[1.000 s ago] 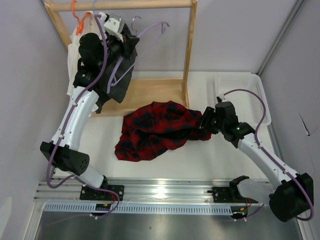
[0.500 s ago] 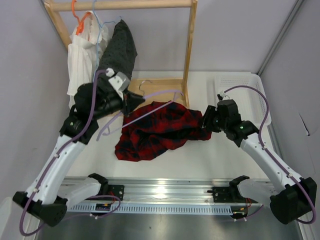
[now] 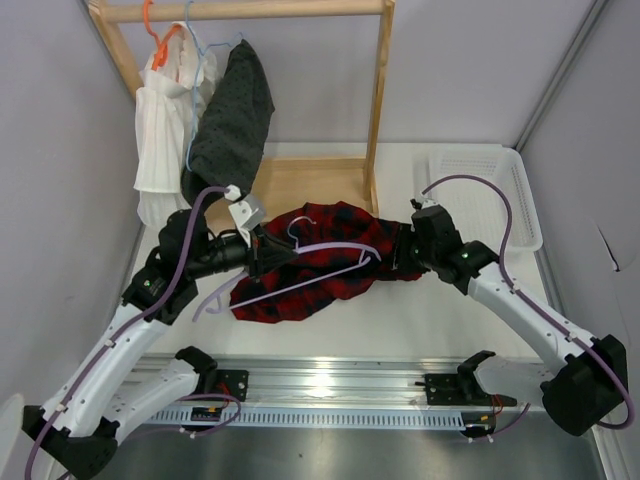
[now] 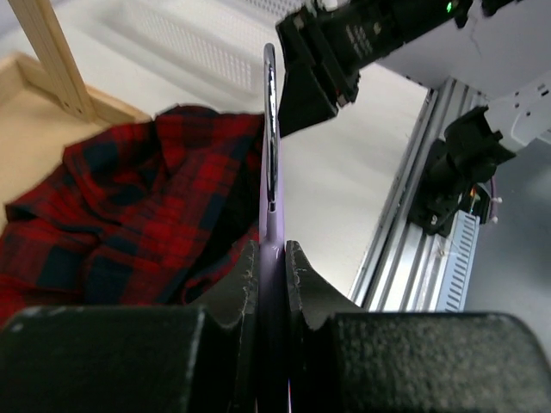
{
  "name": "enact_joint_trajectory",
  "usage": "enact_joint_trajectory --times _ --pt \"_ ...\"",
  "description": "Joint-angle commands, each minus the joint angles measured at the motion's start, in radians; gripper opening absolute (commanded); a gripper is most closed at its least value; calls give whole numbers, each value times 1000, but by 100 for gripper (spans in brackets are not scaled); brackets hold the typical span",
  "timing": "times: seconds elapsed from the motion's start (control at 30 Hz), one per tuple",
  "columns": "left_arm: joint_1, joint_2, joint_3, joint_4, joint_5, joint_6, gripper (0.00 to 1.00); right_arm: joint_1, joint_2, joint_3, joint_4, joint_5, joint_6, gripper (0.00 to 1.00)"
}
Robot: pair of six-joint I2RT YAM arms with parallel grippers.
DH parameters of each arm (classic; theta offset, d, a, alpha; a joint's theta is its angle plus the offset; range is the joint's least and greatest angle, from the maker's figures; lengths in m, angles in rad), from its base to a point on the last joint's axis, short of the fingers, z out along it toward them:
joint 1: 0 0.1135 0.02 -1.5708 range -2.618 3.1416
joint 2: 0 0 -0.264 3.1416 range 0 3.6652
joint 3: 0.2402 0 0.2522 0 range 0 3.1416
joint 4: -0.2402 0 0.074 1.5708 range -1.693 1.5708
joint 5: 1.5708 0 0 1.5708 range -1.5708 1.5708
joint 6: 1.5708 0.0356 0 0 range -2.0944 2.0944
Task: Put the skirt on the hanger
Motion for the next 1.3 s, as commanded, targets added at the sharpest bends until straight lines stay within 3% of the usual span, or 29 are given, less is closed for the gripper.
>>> enact_joint_trajectory --times 0.0,0.27,0.5,0.87,1.27 --pt "-11 -4 -42 40 23 -35 0 12 8 -4 11 29 -2 37" --pt "-30 57 -89 102 -5 -67 0 24 -36 -27 -19 144 50 28" --pt "-31 73 -102 152 -39 -81 0 20 -56 -86 8 128 61 26" --pt "-34 90 -76 106 -89 -72 0 42 16 -98 91 48 35 33" --pt "-33 97 -67 86 -92 -61 0 87 76 -61 96 120 6 36"
